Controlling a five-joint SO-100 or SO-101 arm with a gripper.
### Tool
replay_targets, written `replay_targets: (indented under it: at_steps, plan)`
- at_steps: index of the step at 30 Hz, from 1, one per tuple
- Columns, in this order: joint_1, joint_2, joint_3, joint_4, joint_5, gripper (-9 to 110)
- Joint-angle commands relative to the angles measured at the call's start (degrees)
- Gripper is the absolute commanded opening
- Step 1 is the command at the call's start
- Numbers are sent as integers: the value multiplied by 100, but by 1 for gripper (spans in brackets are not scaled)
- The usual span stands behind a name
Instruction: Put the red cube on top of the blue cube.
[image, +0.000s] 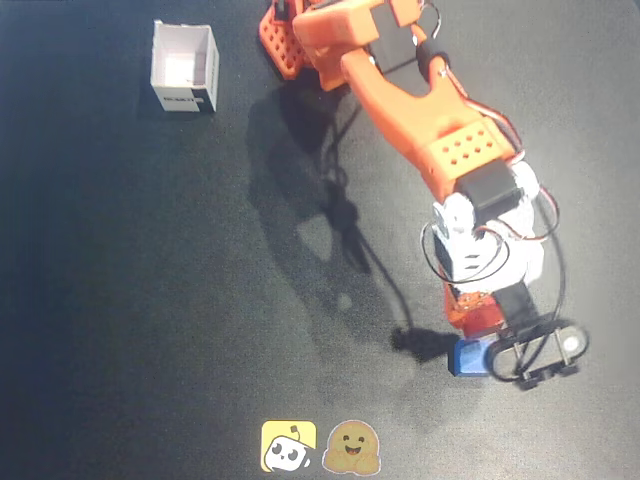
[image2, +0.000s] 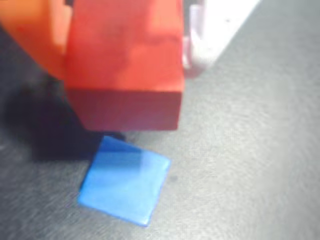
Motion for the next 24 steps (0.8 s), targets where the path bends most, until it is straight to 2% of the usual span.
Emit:
replay_targets:
  at_steps: [1,24]
  plan:
    - [-79,70,-290,18,334,1]
    - [62,-1055,-1740,-62,686,1]
